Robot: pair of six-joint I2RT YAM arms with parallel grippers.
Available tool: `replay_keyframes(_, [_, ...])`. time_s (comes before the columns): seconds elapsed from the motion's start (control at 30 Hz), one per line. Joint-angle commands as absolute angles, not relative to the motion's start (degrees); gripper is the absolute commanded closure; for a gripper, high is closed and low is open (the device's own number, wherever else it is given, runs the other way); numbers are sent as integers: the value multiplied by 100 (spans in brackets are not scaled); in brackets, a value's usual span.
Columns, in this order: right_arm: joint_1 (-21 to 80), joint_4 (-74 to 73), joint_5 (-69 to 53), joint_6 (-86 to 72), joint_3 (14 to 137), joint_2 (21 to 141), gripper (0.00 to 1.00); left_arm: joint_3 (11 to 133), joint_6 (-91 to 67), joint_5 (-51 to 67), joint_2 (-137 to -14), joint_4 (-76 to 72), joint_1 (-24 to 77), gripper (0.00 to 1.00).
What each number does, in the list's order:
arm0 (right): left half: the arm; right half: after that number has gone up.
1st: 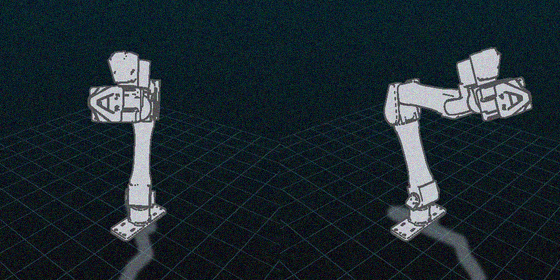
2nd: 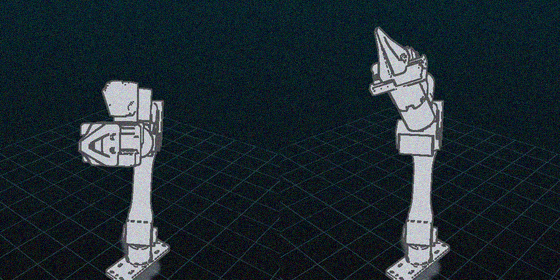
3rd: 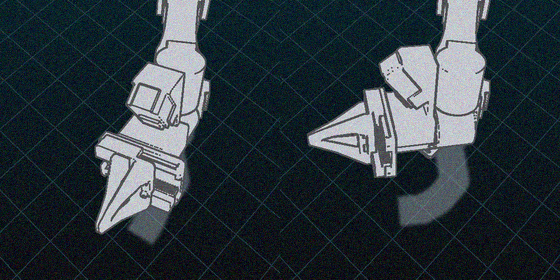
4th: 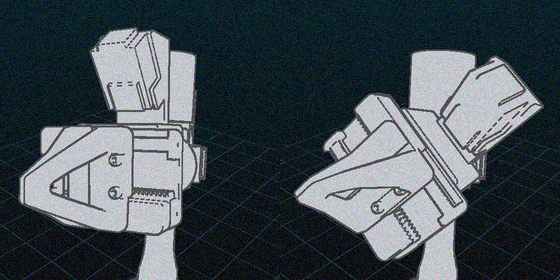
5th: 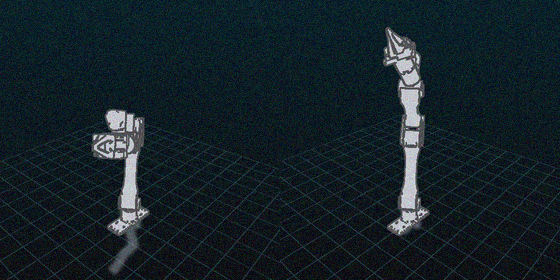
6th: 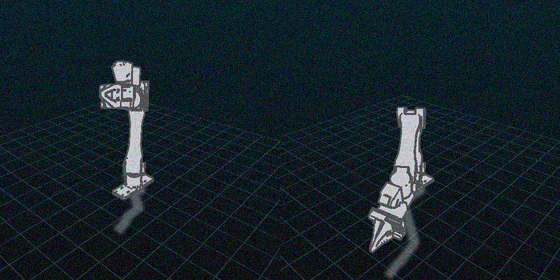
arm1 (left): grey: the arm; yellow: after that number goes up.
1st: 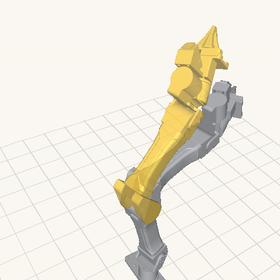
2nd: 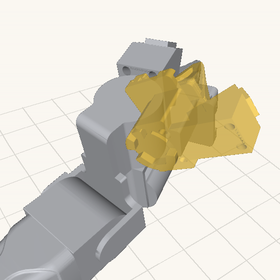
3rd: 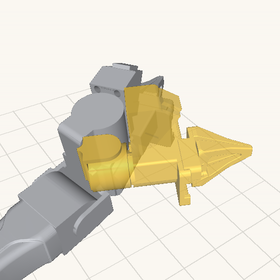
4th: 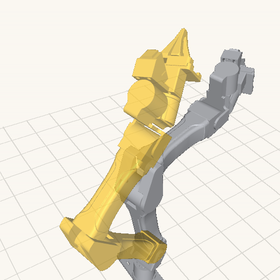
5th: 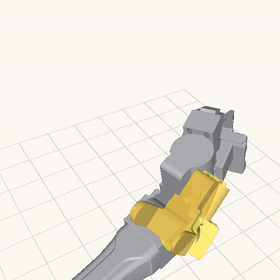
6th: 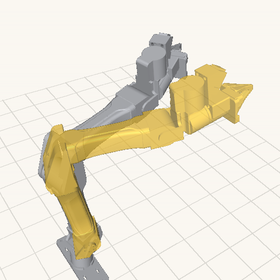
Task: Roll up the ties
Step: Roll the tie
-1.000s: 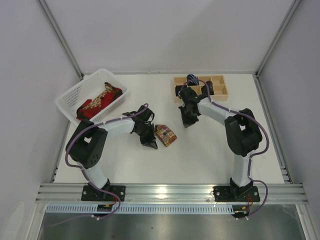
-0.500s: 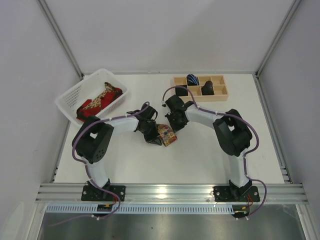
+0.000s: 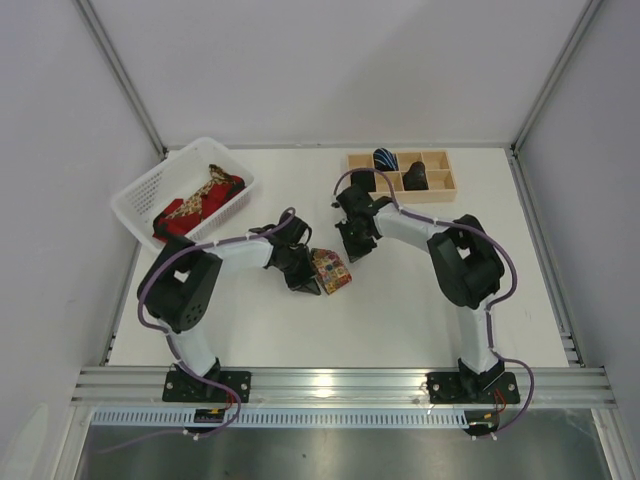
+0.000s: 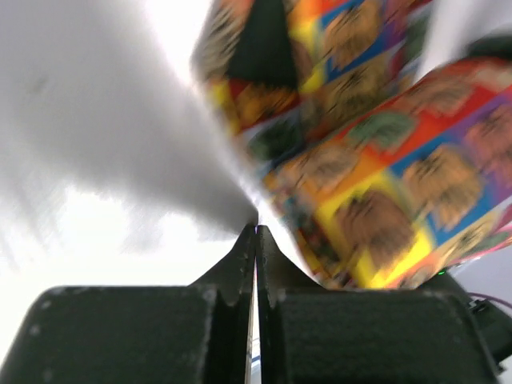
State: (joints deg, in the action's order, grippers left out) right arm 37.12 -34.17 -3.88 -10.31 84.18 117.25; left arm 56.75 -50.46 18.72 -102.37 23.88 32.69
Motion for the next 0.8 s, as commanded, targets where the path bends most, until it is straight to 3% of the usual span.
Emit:
replay_keyframes(0.0, [3411,-3752,-185,-1187,8692,11550,100,5397,-4677,1723,-9617,2741,3156,99])
replay_keyframes(0.2, [3331,-4297,-9,-1519,8456,10970,100,5335,-3835,1775,-8755,2910,2840,98])
replay_keyframes(0.3, [3331,-4368,-227,-1835,8026,10522,94,5729,-3351,2118,-8753,2786,2585,95])
replay_keyframes(0.47, [3331,-4324,-509,-2302,7366,9705,92,6914,-2953,2048,-9429,3006,2145,98])
replay_keyframes(0.77, [3340,-4184,-949,-2856,6847,9000,91,8437,-2619,3383,-11460,2919,1986,100])
